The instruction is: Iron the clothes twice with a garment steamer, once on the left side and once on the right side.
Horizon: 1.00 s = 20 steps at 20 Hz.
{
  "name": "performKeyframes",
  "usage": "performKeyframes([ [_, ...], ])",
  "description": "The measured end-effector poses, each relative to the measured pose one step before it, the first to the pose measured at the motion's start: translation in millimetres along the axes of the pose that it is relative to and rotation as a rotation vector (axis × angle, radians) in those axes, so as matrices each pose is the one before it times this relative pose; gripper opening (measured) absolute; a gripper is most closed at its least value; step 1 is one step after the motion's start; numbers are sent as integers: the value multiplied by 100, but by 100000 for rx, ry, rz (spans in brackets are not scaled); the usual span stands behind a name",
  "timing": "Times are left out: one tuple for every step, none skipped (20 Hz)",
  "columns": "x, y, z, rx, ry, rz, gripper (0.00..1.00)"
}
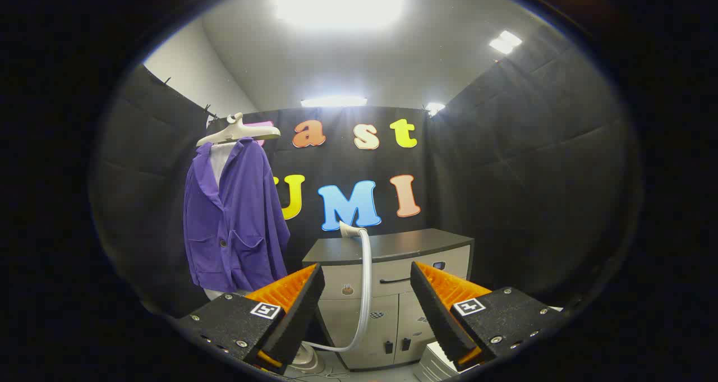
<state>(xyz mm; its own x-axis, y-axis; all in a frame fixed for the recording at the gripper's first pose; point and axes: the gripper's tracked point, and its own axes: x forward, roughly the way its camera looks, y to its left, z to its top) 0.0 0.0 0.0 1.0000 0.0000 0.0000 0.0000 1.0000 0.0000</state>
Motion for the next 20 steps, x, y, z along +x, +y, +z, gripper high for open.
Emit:
performKeyframes([
  [25, 208, -54, -325, 211, 574, 95],
  [57, 132, -54, -364, 74, 293, 95],
  [131, 111, 31, -310, -144, 301, 95],
  [126, 155, 8, -198, -118, 261, 95],
  [-54, 177, -28, -241, -104, 182, 95],
  [80, 72, -2, -352, -73, 52, 95],
  [-41, 47, 104, -471, -89, 42, 95],
  [58, 108, -35, -379, -125, -113, 95],
  [174, 63, 23, -139, -8, -40, 95],
  [79, 96, -57, 50, 118, -69, 95],
  [60, 58, -11, 206, 194, -64, 95],
  [240, -4, -145, 173, 303, -19, 95],
  [120, 19, 0, 6, 178, -97, 95],
  [117, 39, -63, -131, 202, -150, 95],
  [-77, 184, 11, -184, 184, -74, 95],
  [41, 141, -64, -84, 134, -46, 95],
  [93, 122, -3, -164, 182, -93, 95],
  [197, 39, 8, -108, 113, -89, 95],
  [156, 231, 135, -88, -56, -44, 95],
  [51, 176, 213, -69, -138, -6, 95],
])
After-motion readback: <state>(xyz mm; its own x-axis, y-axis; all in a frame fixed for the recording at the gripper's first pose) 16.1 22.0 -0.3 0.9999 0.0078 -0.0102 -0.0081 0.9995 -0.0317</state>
